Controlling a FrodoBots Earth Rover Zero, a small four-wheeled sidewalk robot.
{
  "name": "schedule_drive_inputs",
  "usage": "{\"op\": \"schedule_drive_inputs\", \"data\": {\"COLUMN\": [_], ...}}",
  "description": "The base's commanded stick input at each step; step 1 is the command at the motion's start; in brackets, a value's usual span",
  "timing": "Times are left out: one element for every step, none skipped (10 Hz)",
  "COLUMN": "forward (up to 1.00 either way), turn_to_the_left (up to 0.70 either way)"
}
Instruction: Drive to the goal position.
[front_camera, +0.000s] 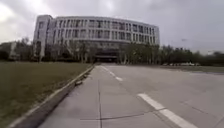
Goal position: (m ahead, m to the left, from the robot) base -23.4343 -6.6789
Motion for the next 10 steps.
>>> {"op": "schedule_drive_inputs", "data": {"forward": [1.00,1.00,1.00,1.00,1.00,1.00,1.00,1.00,0.67,0.04], "turn_to_the_left": [-0.27,-0.27,-0.27,-0.27,-0.27,-0.27,-0.27,-0.27,-0.33,-0.44]}}
